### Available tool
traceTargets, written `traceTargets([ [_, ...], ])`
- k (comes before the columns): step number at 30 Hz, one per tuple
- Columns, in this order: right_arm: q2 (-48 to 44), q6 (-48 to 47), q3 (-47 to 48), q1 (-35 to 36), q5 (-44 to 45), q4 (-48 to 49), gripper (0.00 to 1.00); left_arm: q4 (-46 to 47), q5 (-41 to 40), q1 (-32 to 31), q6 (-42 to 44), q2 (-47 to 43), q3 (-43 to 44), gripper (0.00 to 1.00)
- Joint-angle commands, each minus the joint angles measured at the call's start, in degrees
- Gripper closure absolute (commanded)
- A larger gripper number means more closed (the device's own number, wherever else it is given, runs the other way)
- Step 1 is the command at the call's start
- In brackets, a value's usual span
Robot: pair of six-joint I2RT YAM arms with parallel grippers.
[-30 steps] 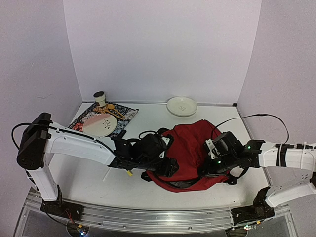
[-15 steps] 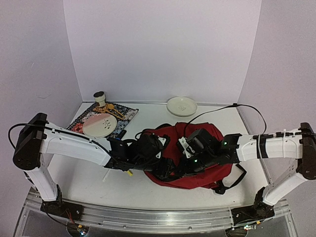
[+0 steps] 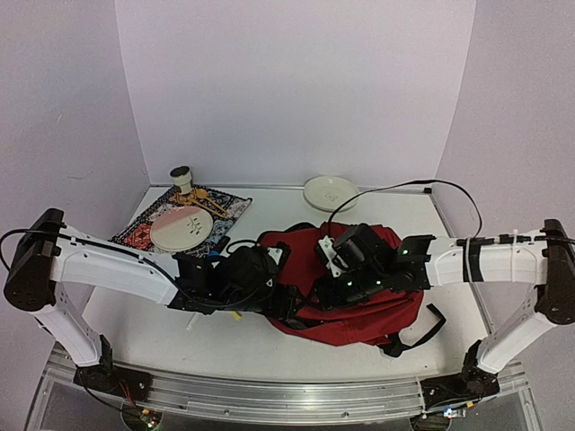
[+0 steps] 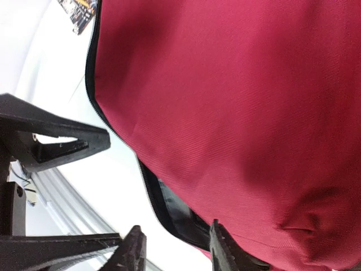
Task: Pack the student bag
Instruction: Adjust the student bag at the center of the board, then hold the student bag at the center of the board.
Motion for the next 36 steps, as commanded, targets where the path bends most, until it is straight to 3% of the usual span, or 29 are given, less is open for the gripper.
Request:
traceTargets([
  [1, -6.69, -0.78, -1.03, 0.25, 7.44, -5.18, 0.55, 3.2, 2.75, -0.47, -0.7, 0.23, 0.52, 0.36],
  [5, -10.88, 0.1, -4.33, -0.14, 12.06, -7.13, 0.49, 3.1, 4.83, -0.98, -0.28, 2.41, 1.39, 0.41],
  [15, -12.1, 4.13, -10.78, -0.16, 12.77, -7.02, 0.47, 3.11, 5.43, -3.22, -0.03, 6.44, 1.38, 0.61],
  [23, -14.03, 8.66, -16.65, -0.17, 11.56, 0.58, 0.47, 3.23, 1.73, -6.42, 0.68, 14.49, 4.38, 0.7],
  [30, -13.44, 14.71, -21.86, -0.17, 9.72, 7.57, 0.46, 2.76, -1.53, -9.82, 1.81, 18.19, 6.61, 0.73],
  [36, -13.38, 15.49, -23.02, -0.17, 7.99, 9.9, 0.42, 2.61, -5.14, -9.82, 1.66, 13.16, 4.14, 0.67],
])
